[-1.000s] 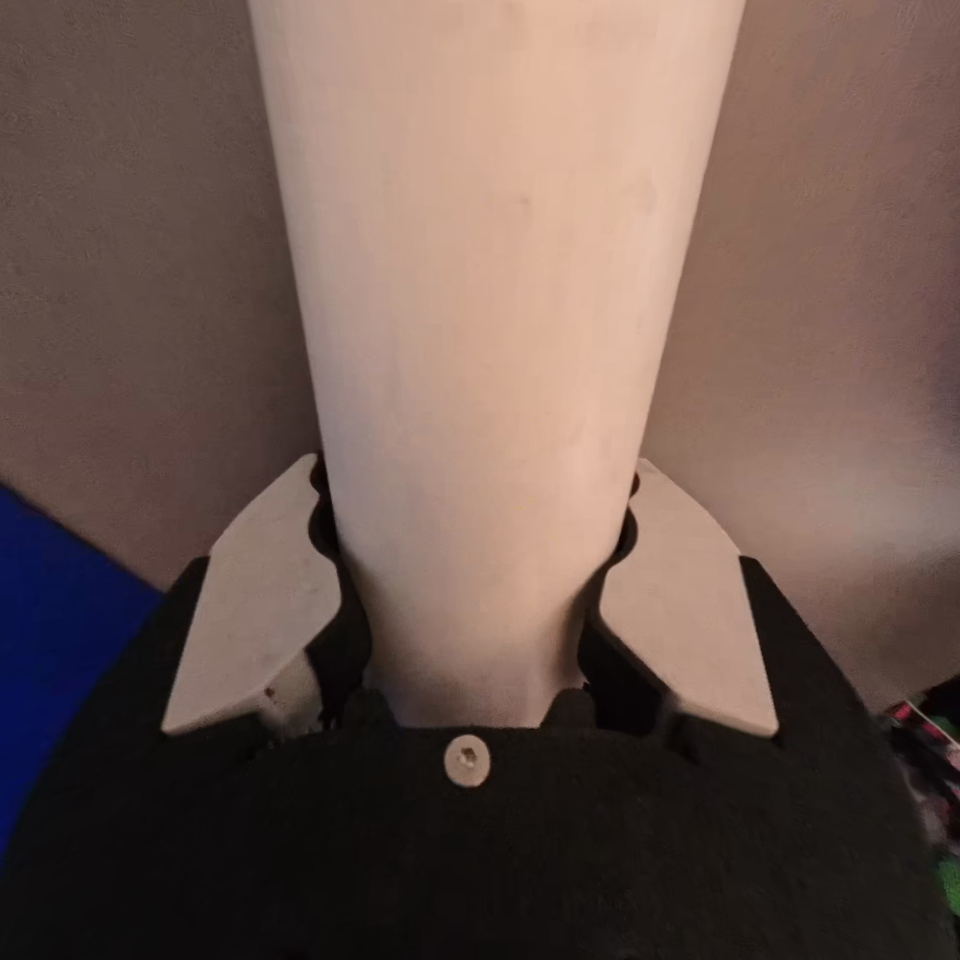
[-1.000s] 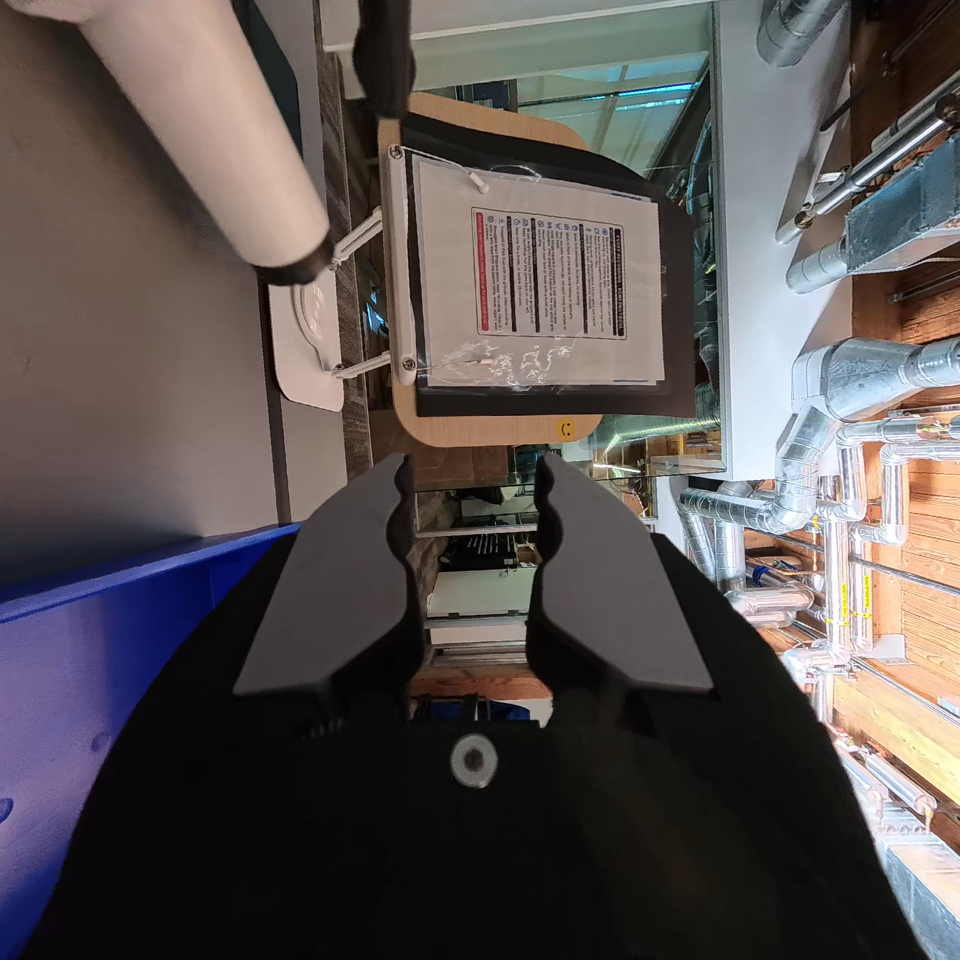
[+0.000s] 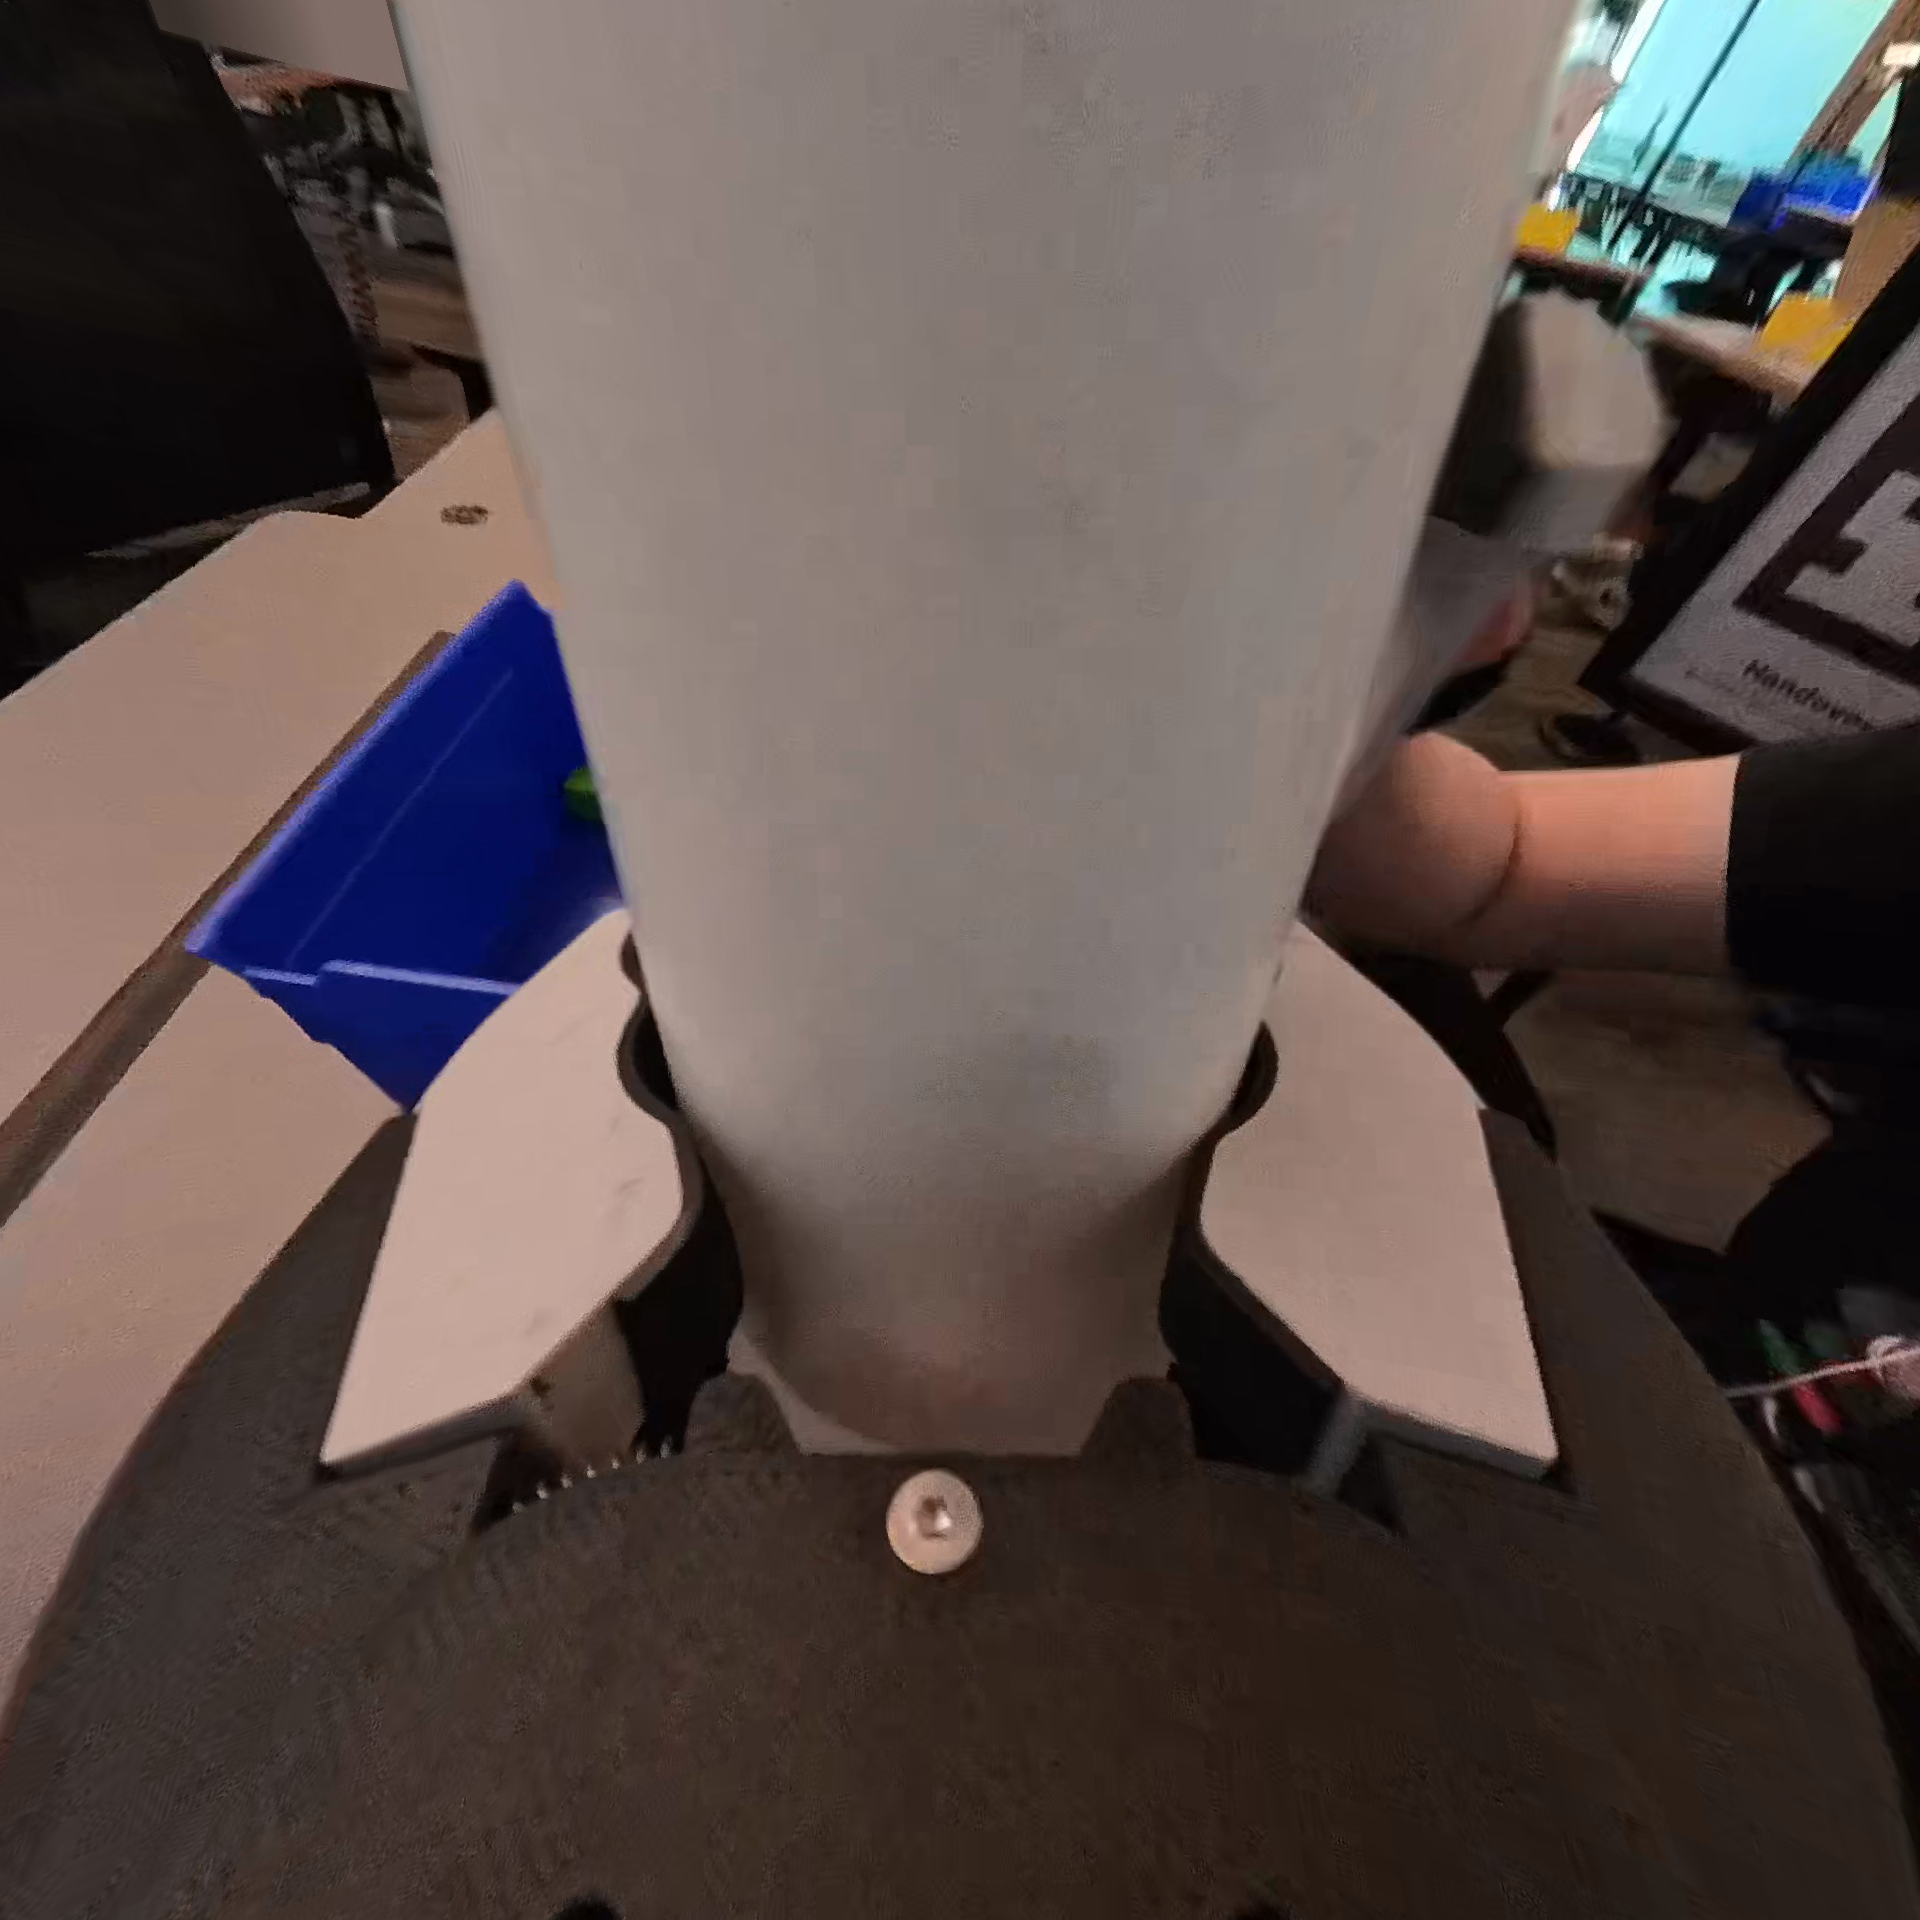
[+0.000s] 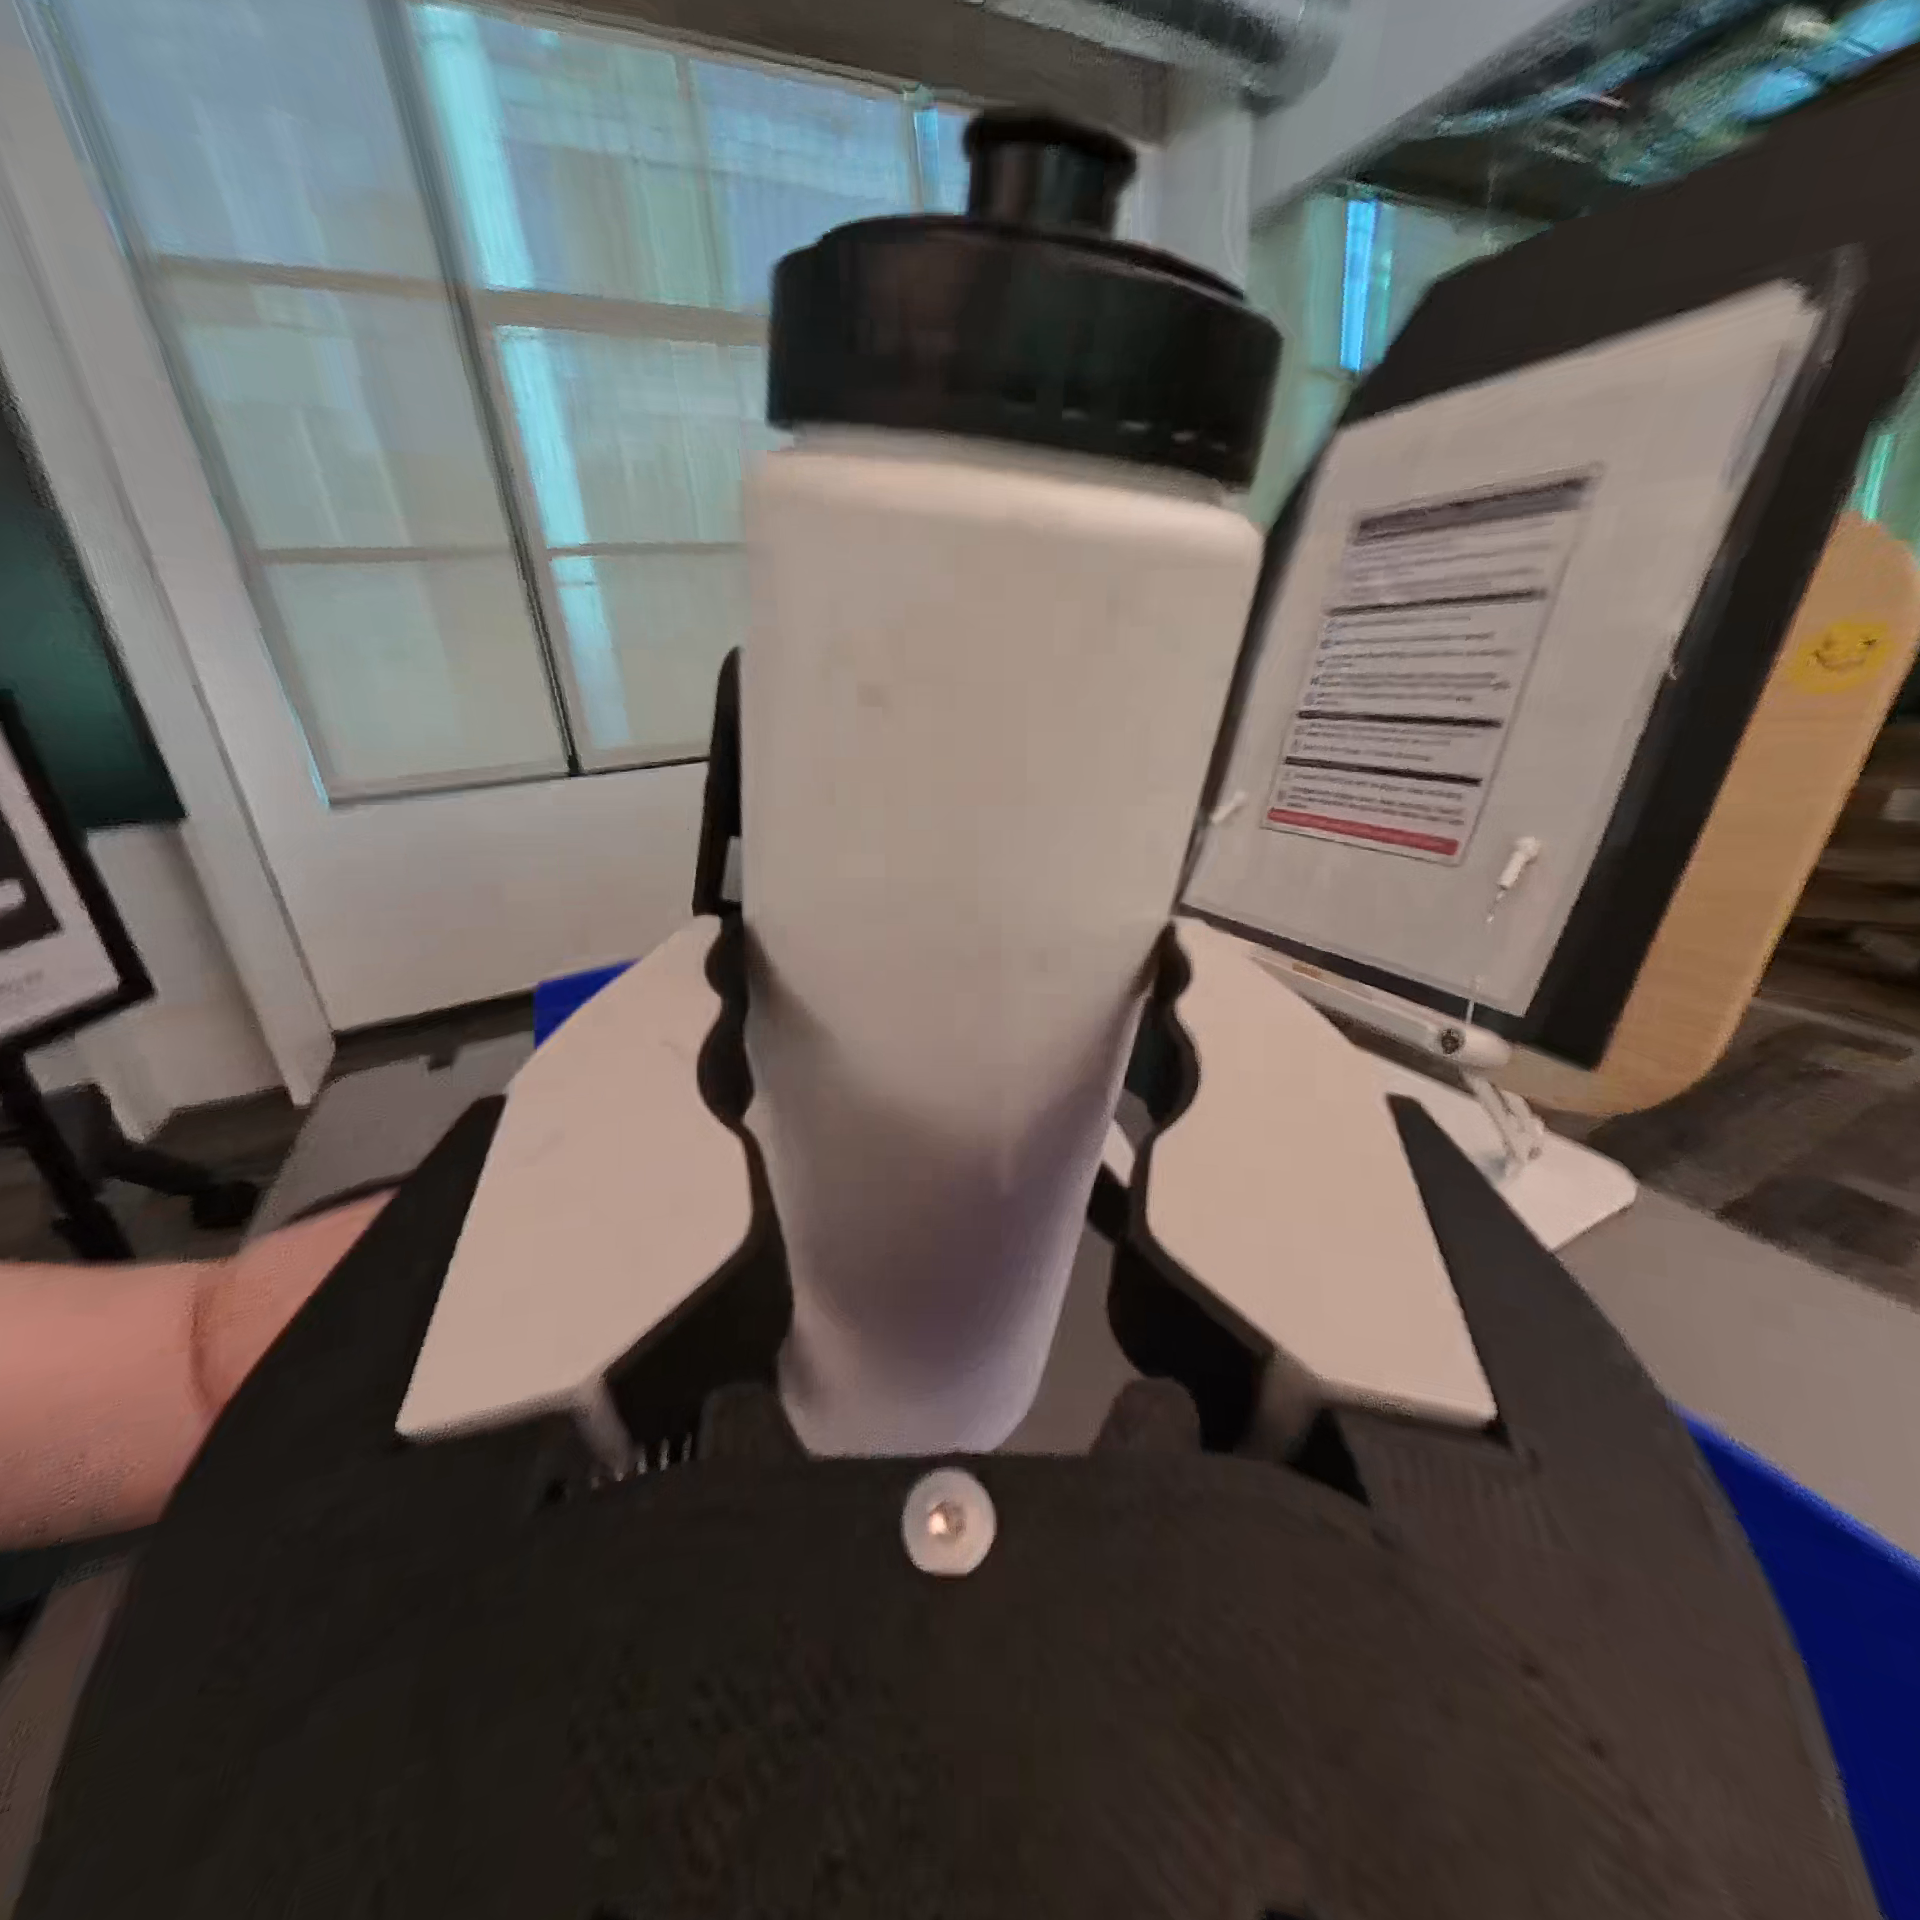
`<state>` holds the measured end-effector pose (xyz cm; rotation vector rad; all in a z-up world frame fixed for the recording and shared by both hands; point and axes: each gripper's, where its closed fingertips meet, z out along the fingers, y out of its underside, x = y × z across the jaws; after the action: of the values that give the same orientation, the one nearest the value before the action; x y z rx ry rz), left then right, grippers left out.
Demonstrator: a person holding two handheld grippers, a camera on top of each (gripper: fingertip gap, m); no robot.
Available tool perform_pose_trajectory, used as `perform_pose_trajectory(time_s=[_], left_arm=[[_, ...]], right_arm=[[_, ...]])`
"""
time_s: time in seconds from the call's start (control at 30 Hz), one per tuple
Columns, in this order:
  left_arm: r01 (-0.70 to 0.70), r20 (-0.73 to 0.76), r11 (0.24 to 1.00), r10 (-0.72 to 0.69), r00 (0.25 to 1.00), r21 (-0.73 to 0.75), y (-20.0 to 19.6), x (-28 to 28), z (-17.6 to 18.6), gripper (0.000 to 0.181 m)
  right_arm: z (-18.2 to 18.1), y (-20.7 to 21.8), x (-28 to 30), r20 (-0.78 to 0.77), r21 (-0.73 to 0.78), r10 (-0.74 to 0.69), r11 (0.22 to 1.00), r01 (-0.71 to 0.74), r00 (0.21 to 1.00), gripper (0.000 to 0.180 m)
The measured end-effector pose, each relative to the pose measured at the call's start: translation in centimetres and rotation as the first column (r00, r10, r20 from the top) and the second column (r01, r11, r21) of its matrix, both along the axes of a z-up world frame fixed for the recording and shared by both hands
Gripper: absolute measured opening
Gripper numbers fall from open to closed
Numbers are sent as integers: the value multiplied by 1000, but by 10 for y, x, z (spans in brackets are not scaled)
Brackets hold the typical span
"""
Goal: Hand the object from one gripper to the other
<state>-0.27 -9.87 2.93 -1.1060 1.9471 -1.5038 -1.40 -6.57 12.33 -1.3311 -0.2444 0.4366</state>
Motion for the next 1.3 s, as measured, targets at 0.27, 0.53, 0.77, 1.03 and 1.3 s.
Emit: perform_pose_trajectory(time_s=[0.27,0.53,0.77,1.03,1.3], left_arm=[[-138,254,986,159,954,-98,38,-26,68,108],[-251,524,965,255,813,-80,26,-60,128,124],[-246,610,962,264,747,-116,3,-56,137,108],[-222,636,958,286,716,-181,8,-61,146,88],[-142,505,835,447,738,-531,70,-81,164,87]], right_arm=[[17,-12,25,424,219,-360,931,292,831,75],[27,-20,11,675,581,-712,674,456,192,75],[14,-12,-17,696,580,-696,691,431,179,75],[8,-6,-25,686,607,-706,689,395,178,75],[5,-6,-39,683,565,-657,753,337,320,75]])
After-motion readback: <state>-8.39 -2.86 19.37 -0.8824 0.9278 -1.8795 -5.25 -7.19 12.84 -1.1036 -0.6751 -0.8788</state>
